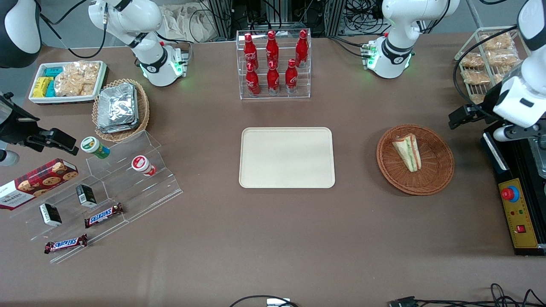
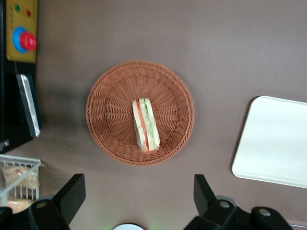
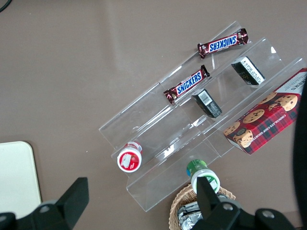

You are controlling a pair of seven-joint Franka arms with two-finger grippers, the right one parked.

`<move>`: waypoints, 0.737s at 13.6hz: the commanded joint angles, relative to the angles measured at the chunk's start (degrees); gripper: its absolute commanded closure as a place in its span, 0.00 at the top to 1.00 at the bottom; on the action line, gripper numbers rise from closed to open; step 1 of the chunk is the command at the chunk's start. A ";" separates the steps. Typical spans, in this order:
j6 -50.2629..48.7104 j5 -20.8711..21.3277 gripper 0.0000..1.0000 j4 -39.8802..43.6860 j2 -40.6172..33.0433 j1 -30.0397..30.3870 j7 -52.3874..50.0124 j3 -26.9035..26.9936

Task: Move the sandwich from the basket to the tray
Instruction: 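Move the open left gripper over the sandwich in the wicker basket, then lower the left gripper onto the wrapped sandwich and close on it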

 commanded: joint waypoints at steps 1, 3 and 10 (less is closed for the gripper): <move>7.77 -0.49 1.00 -12.52 -4.01 -0.01 -5.30 -0.11; 16.28 0.03 1.00 -23.42 -6.91 -0.10 -10.57 -0.11; 41.42 0.03 1.00 -41.99 -2.37 -0.01 -17.81 -0.11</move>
